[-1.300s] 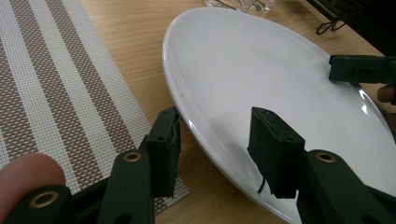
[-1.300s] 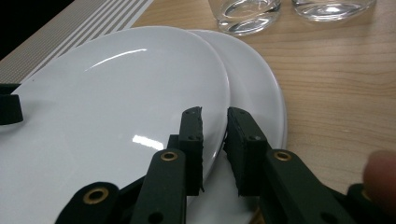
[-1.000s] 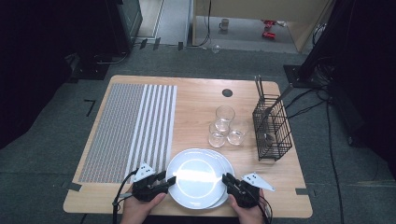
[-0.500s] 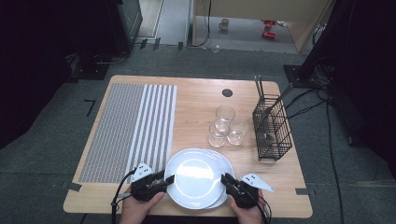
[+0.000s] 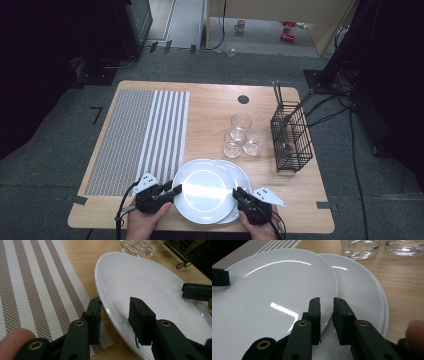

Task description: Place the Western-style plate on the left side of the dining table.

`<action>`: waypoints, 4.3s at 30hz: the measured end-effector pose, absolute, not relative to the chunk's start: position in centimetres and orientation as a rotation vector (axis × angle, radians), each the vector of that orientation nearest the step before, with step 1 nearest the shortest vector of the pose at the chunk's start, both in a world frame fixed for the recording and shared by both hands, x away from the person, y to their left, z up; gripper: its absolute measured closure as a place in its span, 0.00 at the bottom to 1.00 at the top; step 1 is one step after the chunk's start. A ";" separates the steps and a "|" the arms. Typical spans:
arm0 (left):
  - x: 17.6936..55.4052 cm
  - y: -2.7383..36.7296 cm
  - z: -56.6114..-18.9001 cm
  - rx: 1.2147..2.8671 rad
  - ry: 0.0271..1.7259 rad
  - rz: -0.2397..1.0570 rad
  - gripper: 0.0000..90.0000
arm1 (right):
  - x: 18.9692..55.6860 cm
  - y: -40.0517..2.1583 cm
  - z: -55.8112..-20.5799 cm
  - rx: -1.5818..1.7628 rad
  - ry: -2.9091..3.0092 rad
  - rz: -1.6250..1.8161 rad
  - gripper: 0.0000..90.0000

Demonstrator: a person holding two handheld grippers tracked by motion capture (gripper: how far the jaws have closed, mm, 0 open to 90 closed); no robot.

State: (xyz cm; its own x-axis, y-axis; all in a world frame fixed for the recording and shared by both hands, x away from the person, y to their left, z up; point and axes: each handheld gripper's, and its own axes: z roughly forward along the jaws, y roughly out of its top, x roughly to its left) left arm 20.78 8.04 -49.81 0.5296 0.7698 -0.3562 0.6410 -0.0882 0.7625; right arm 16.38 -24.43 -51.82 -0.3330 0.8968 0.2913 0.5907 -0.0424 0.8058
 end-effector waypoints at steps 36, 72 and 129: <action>21.3 9.4 -49.9 1.783 1.173 0.131 0.78 | 16.8 -23.8 -51.9 1.644 1.935 1.359 0.75; 21.4 9.3 -50.7 1.781 1.188 0.094 0.75 | 17.3 -24.0 -51.2 1.899 1.768 1.501 0.83; 21.0 10.0 -49.4 1.661 1.207 0.021 0.83 | 17.2 -23.0 -49.8 1.942 1.649 1.540 0.88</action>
